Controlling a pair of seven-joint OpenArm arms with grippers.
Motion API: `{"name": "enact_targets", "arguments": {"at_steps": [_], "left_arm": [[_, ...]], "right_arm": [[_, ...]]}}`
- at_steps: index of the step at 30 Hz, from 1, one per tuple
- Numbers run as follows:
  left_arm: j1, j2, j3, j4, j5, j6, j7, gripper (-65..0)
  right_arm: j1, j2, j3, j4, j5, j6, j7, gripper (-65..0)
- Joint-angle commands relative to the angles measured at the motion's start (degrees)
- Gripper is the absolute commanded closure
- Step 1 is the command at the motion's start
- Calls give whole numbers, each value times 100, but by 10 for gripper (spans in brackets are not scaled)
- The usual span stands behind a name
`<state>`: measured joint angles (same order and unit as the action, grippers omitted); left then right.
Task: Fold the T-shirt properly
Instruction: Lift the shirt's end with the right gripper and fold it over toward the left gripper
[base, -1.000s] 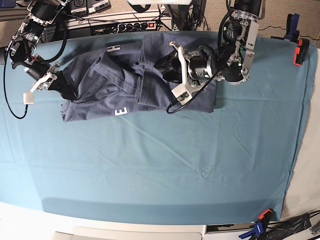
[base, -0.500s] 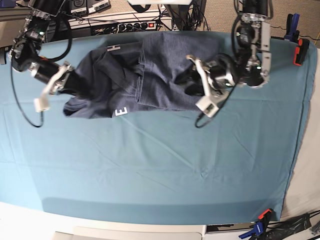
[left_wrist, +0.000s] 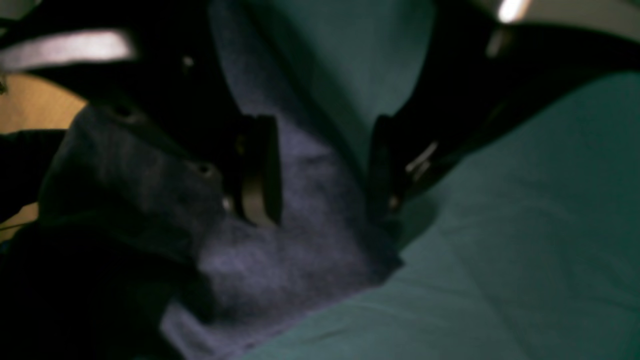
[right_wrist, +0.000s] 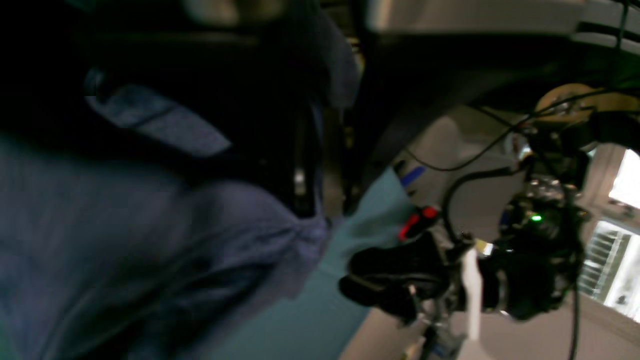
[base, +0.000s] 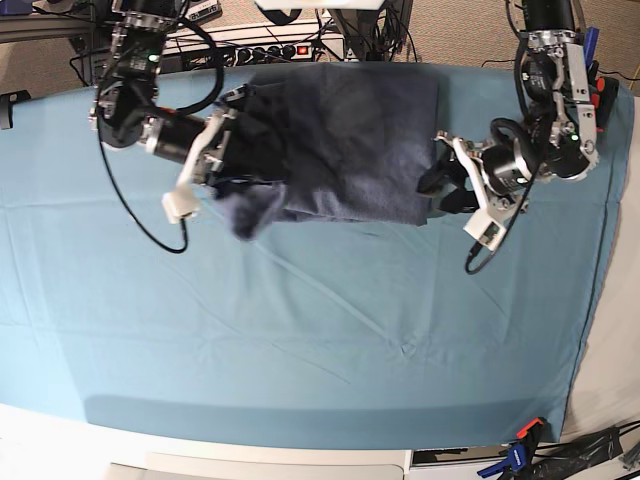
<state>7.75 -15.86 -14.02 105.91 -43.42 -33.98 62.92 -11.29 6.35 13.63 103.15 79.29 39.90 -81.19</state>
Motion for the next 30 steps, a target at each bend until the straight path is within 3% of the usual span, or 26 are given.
{"name": "enact_targets", "arguments": {"at_steps": [1,12,17,25,30], "left_arm": [[-76,-85,-61,109,-155,-15,-125,-294],[-76,-146,-90,109,-177,-13,-127,-294],[-76,-146,-90,109,-179,-15,-127,-294],[-76,-146,-90,109,-179,-15,-127,-294],[-79,-144,-90,109,-179,-13,-129,-294]], "right_arm": [[55,-28,-81,111,92,10,119,0],[232,-376,-1318,111,-846,10,119,0],[426,-595,-1757,111,-1541,10,119,0],[638,-796,-2271,111,-2627,10,839,0],[686,-796,-2522,109,-2815,10,990,0]]}}
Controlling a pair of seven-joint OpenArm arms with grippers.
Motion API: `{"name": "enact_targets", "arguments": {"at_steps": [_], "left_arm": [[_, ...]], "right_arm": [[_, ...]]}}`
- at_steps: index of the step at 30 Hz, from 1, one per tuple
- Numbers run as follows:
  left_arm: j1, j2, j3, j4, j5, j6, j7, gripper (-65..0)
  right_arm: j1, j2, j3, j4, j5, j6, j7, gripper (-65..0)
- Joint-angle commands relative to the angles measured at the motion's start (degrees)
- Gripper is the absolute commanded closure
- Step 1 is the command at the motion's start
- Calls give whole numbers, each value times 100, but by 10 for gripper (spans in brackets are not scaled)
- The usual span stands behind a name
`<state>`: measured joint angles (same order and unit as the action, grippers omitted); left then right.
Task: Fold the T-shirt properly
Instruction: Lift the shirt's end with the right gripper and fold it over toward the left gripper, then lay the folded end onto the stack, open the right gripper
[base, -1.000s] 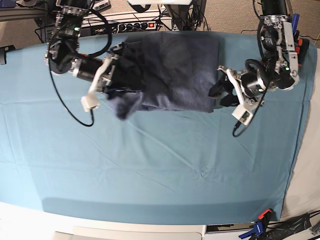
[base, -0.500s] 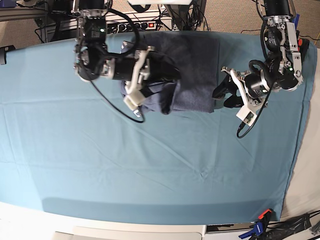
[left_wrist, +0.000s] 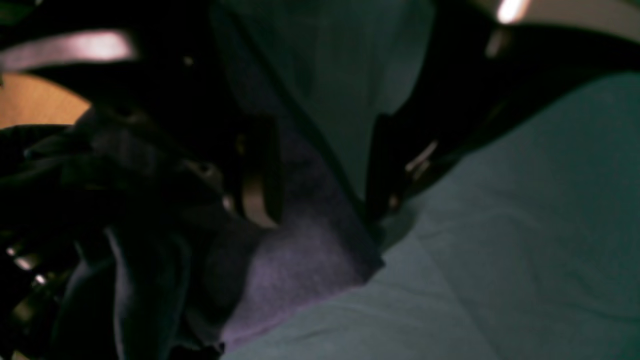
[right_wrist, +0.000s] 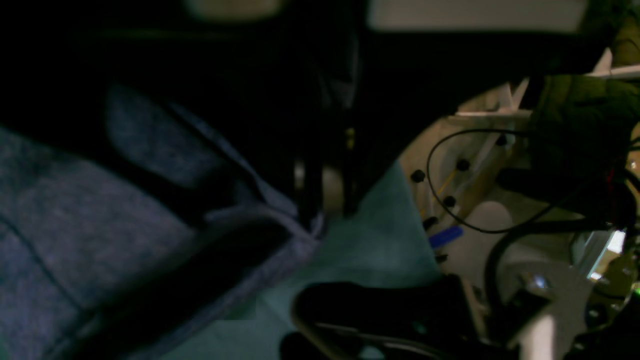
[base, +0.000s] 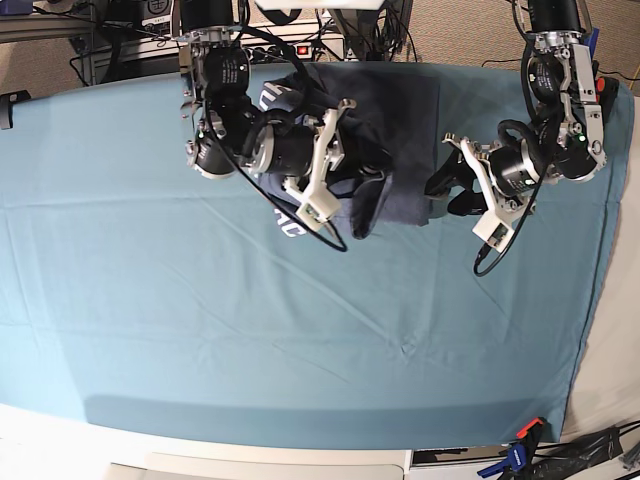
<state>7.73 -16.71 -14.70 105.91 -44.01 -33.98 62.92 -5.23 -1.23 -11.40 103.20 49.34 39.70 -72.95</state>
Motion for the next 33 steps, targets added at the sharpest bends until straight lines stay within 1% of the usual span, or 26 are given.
{"name": "enact_targets", "arguments": {"at_steps": [1,3,8,15,18,23,24,26,30,31,33], "left_arm": [[-76,-61,-22,109,-120,-13,-131,-294],[-79,-61,-22,109,-120,-15,-138,-294],[-79,-61,-22,109,-118,-15,-144,-294],[-85,-59,-22,109,-120,-15,-146,-294],[-118,-63,-24,109,-109,-15,-149,-294],[-286,-66,-149,109,76,-11,-190,-294],[-321,-87,-212,109,140,35,-219,-294],[-398,-157,-337,109,352,188,-264,-294],[-459,-369,-612,109,723,358,-382,-294],[-459,-431,-675,109,743,417,-402,-294],[-457,-529,-772,109,741,417,-404,-294]], "right_arm": [[81,-37,-83,105,175,30,197,0],[81,-39,-225,105,22,30,337,0],[81,-39,-603,105,-824,30,852,0],[81,-39,-968,105,-1572,30,1355,0],[79,-103,-1075,98,-1753,30,1401,0],[81,-249,-1078,94,-1773,30,1451,0],[79,-269,-1078,94,-1786,30,1449,0],[79,-280,-1078,92,-1814,30,1451,0],[81,-291,-1078,4,-1943,30,1482,0],[81,-291,-1080,-63,-1941,30,1497,0],[83,-291,-1078,-251,-1961,30,1600,0]]}}
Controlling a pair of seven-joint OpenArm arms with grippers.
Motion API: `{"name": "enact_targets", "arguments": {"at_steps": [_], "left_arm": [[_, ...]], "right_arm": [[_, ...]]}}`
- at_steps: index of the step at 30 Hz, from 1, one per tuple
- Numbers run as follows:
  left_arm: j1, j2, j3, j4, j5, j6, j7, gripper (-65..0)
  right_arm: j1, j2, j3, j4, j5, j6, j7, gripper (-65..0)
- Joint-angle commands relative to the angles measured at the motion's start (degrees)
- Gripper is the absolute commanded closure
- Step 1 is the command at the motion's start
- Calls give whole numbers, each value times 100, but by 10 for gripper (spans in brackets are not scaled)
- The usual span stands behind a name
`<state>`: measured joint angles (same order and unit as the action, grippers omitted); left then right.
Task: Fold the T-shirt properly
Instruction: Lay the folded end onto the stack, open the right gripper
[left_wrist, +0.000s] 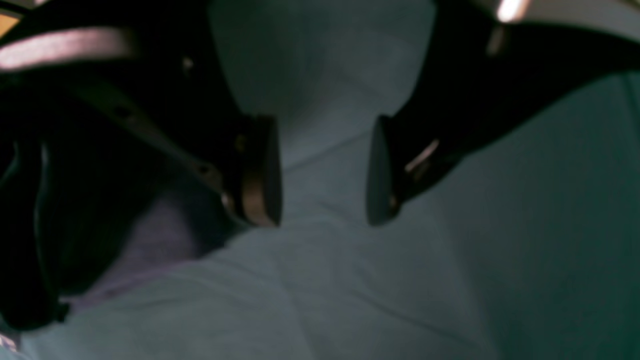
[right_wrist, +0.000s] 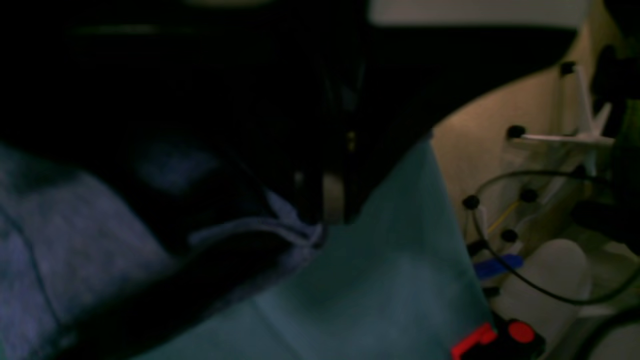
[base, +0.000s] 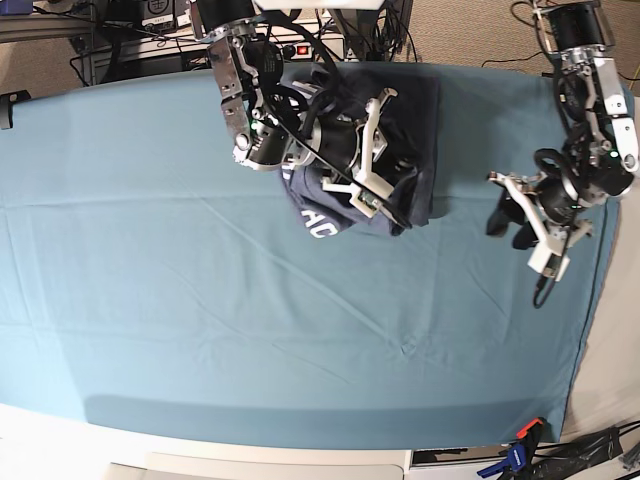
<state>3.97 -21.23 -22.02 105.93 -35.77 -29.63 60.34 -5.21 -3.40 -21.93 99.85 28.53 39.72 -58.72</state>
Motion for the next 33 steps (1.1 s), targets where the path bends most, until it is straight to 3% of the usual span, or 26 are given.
{"name": "enact_targets", "arguments": {"at_steps": [1,16,17,20,21,33], "left_arm": [[-81,-105,-79,107,-85,-17,-146,-294],[-81,-133,-146,107,-149,-17,-146,-294],[-81,-133,-146,107,-149,-17,-146,-294],[-81,-133,-146,107,-149,-17,-146,-294],[-81,-133,-146,107,-149,-17,-146,-294],[-76,-133,-146,107,-179,-15,-140,-294]], "right_arm": [[83,-76,-24,-22,85,28,240,0],[155,-264,-26,-413,-103,28,356,0],[155,-264,-26,-413,-101,28,332,-36],[155,-264,-39,-413,-94,28,332,-251],[155,-264,-83,-413,-96,28,339,-292],[343,-247,-1462,-413,424,28,234,-299]]}}
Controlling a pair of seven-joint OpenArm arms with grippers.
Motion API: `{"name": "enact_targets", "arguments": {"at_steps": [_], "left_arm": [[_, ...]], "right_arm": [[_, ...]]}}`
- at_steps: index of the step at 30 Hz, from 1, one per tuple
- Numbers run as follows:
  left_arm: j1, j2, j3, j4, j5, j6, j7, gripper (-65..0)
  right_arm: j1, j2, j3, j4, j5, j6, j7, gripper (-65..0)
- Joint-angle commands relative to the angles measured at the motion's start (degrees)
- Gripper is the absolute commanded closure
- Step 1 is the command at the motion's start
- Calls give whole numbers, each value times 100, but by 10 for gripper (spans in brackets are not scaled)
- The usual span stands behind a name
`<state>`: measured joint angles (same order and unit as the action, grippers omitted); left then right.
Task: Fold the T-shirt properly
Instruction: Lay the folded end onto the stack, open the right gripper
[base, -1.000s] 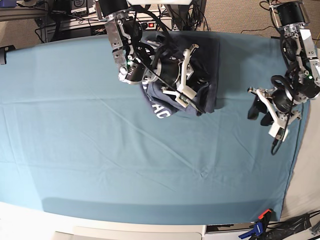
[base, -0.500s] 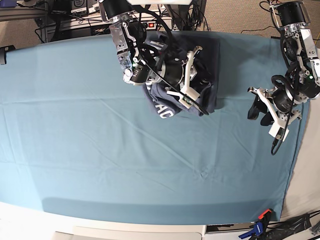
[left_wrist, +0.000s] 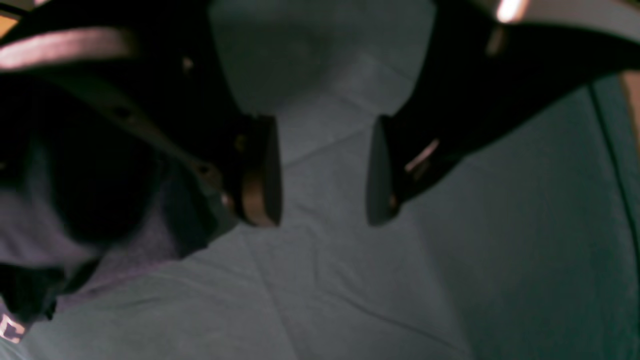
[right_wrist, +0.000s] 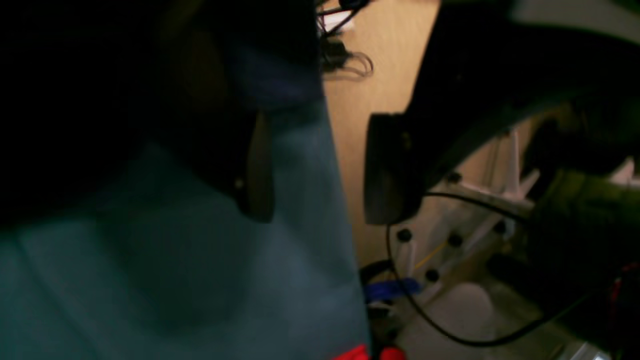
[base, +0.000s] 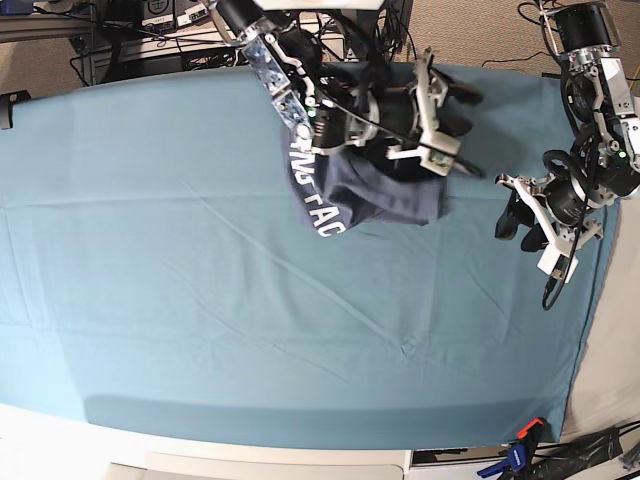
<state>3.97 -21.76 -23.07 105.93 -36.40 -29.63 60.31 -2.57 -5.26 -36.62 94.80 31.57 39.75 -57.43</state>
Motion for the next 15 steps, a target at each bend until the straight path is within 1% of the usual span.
{"name": "enact_targets", "arguments": {"at_steps": [1,8,11,13,15], "left_arm": [[-63,-81,-42,107,-133,-15,-133,-294],[2,-79,-42,107,-286,-20,-122,-294],[0,-79,-42,107,-284,-17,-122,-294],[0,-79,-42,107,-284,-17,-122,-294],[2,-79,-42,107,-286,-17,-122,-294]], "right_arm": [[83,-61,9,92,114,25,111,-299],[85,-63,72,109,103,25,251,-299],[85,-63,72,284,72,25,249,-299],[83,-63,72,529,-138,25,251,-299],[83,-63,72,857,-503,25,247,-299]]}}
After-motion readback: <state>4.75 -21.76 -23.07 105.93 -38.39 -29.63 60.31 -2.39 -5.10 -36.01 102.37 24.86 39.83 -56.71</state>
